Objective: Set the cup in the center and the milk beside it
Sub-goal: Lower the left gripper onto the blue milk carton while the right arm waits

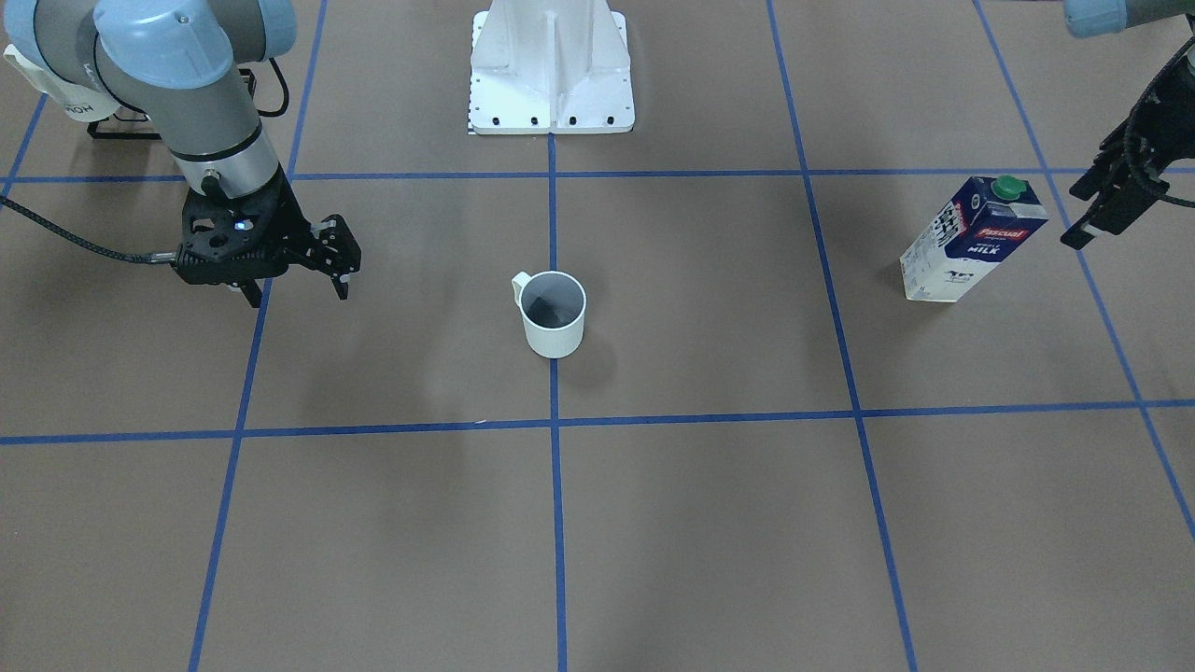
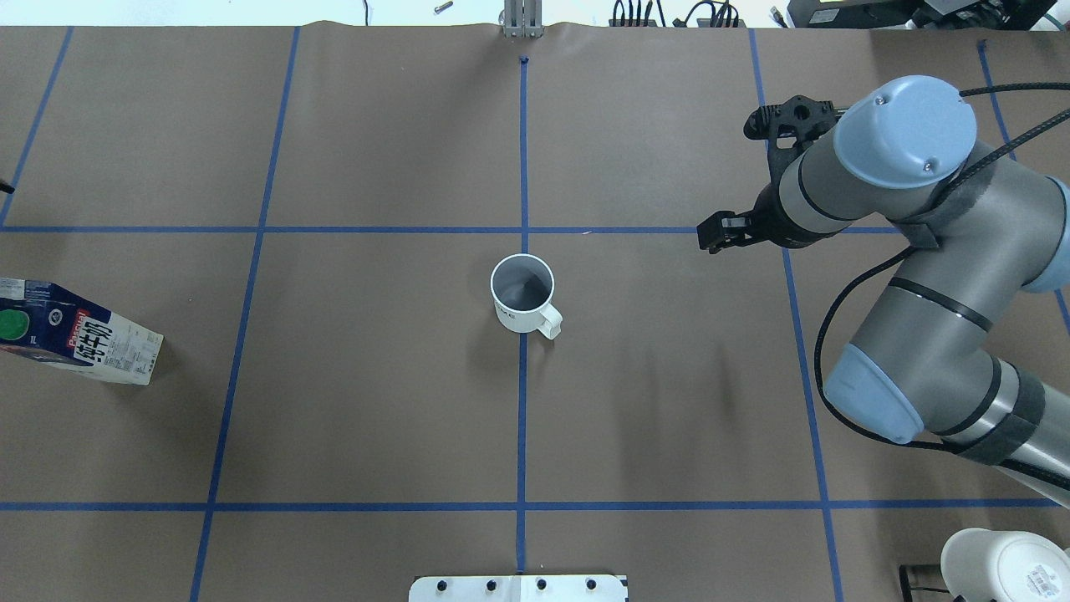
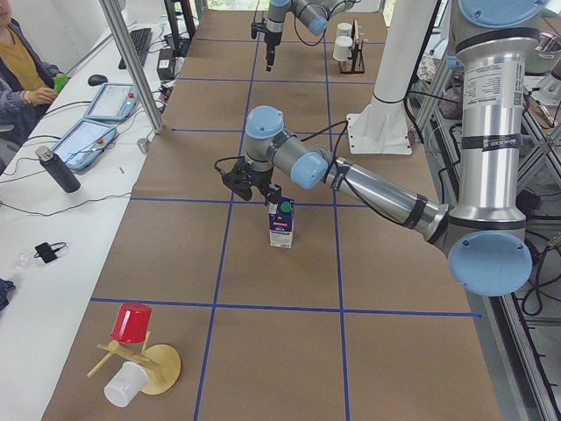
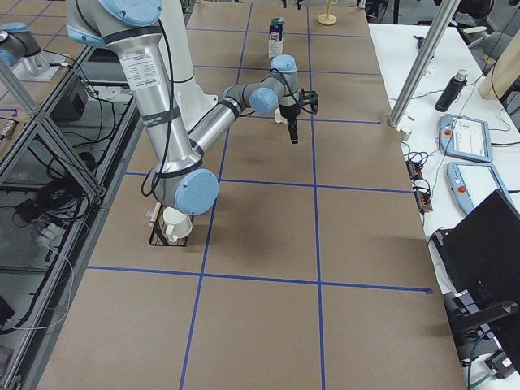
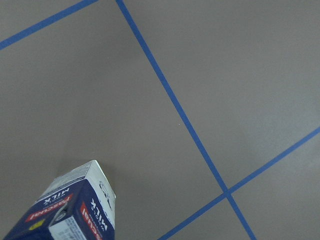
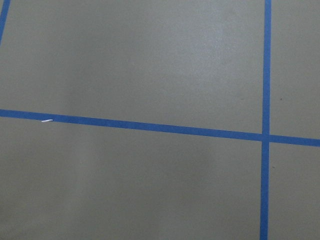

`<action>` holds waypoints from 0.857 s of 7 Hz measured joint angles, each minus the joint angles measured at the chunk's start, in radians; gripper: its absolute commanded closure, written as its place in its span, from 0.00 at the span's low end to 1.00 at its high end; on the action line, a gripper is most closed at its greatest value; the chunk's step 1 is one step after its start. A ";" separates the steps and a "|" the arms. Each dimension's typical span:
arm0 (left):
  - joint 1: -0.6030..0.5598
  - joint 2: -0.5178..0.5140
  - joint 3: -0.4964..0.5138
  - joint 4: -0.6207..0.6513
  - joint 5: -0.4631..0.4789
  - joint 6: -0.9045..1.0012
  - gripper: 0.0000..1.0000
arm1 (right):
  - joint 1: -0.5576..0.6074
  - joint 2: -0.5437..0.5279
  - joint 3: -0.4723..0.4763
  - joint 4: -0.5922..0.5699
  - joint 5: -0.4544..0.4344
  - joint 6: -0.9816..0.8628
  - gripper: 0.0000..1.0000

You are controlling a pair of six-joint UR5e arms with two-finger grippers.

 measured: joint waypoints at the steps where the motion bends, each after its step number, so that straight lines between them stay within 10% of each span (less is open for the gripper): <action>1: 0.002 0.057 -0.007 -0.018 0.037 0.053 0.02 | 0.000 0.000 0.000 0.000 -0.004 0.000 0.00; 6: 0.061 0.100 -0.006 -0.038 0.104 -0.135 0.03 | -0.023 -0.008 0.004 0.000 -0.046 0.003 0.00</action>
